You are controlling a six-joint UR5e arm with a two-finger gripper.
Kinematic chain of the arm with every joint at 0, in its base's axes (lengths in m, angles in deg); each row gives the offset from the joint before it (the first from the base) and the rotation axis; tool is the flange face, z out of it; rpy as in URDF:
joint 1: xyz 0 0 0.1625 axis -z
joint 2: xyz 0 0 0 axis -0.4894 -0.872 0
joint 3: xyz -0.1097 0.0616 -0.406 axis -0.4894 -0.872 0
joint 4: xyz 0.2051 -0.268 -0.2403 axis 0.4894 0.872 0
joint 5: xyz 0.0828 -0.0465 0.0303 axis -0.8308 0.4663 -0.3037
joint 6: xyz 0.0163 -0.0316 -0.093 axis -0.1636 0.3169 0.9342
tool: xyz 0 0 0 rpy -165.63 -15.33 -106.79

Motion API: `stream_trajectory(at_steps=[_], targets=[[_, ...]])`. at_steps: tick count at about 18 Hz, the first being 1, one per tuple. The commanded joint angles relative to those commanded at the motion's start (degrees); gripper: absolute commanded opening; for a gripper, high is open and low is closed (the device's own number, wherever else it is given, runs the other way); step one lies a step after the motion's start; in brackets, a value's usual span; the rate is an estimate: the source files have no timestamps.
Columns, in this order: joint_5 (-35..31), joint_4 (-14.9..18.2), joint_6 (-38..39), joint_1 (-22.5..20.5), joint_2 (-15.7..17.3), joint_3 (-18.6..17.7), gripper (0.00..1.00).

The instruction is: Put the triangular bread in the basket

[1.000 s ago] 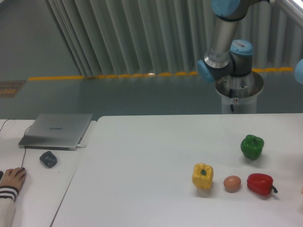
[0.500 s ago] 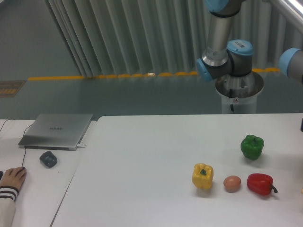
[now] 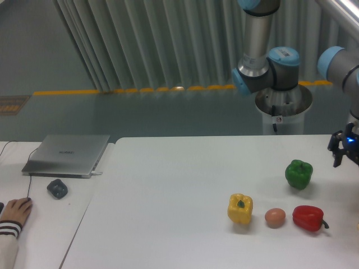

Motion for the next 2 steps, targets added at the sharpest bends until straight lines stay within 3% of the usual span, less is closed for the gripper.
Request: stream_trajectory(at_steps=[2], targets=[[0.00,0.00,0.18,0.00,0.00,-0.09,1.00]])
